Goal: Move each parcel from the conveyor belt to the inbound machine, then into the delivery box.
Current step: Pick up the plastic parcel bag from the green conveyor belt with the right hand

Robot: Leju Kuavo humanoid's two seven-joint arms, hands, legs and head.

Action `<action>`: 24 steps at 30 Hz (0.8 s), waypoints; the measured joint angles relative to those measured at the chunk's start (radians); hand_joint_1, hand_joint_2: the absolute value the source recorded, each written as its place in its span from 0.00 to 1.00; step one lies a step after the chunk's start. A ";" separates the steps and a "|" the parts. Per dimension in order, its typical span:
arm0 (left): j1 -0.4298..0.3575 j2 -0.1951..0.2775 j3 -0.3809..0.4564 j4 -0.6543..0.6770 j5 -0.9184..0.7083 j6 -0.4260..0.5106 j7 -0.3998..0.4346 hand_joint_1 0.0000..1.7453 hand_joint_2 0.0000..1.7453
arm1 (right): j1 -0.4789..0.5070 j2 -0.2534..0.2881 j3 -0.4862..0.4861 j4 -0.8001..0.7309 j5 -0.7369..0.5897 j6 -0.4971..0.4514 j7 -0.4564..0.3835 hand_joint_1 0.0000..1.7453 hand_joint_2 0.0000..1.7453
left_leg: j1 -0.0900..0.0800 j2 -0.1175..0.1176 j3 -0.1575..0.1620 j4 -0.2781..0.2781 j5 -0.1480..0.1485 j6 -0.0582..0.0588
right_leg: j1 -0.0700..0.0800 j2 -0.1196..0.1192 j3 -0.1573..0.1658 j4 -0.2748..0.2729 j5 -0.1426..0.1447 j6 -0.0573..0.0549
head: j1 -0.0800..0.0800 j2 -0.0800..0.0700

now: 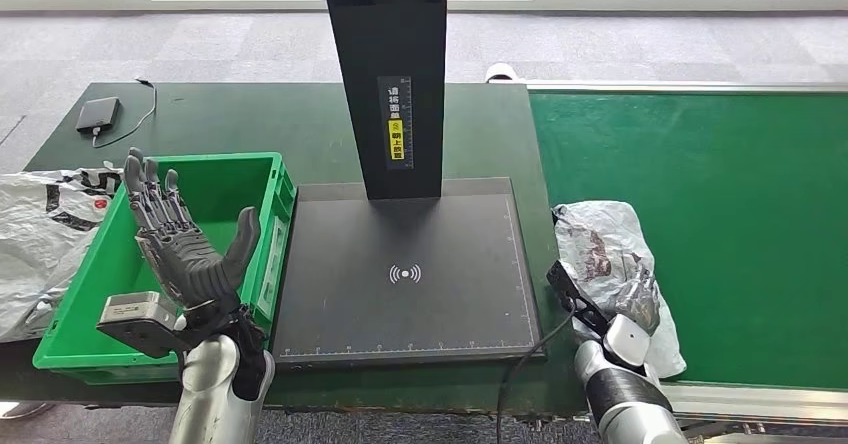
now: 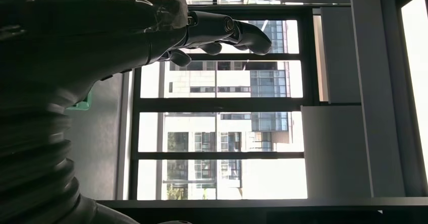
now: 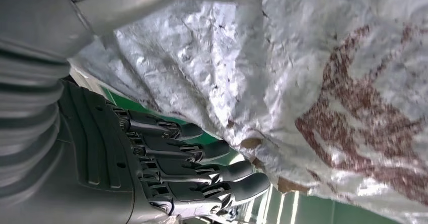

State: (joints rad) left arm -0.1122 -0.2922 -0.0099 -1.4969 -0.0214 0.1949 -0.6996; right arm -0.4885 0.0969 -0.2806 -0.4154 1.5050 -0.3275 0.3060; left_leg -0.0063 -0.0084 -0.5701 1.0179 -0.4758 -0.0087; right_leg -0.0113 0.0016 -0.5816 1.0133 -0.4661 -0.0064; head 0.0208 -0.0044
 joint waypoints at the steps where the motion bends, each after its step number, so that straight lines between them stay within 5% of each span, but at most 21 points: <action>1: 0.000 0.000 0.000 0.000 0.000 0.000 0.000 0.00 1.00 | 0.000 0.000 -0.001 0.003 0.001 0.004 0.001 0.83 1.00 | 0.000 0.000 0.000 0.000 0.000 0.000 | 0.000 0.000 0.000 0.000 0.000 0.000 | 0.000 0.000; 2: 0.000 0.000 0.000 0.001 0.000 0.000 0.000 0.00 1.00 | 0.000 0.000 -0.002 0.006 0.002 0.006 0.001 1.00 1.00 | 0.000 0.000 0.000 0.000 0.000 0.000 | 0.000 0.000 0.000 0.000 0.000 0.000 | 0.000 0.000; 11: -0.001 0.000 0.000 0.009 -0.003 -0.003 0.000 0.00 1.00 | -0.013 0.000 -0.007 0.017 0.003 0.079 -0.026 1.00 1.00 | 0.000 0.001 0.000 0.000 0.000 0.000 | 0.000 0.000 0.000 0.000 0.000 0.000 | 0.000 0.000; 24: -0.001 0.000 0.000 0.009 -0.004 -0.003 0.000 0.00 1.00 | -0.014 0.001 -0.009 0.020 0.004 0.033 -0.040 1.00 1.00 | 0.000 0.001 0.000 0.000 0.000 0.000 | 0.000 0.000 0.000 0.000 0.000 0.000 | 0.000 0.000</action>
State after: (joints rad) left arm -0.1128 -0.2922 -0.0098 -1.4881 -0.0255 0.1920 -0.6996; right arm -0.5021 0.0979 -0.2897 -0.3958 1.5095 -0.2943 0.2661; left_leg -0.0063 -0.0078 -0.5700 1.0180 -0.4758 -0.0087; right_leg -0.0113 0.0020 -0.5815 1.0133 -0.4660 -0.0063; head 0.0206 -0.0044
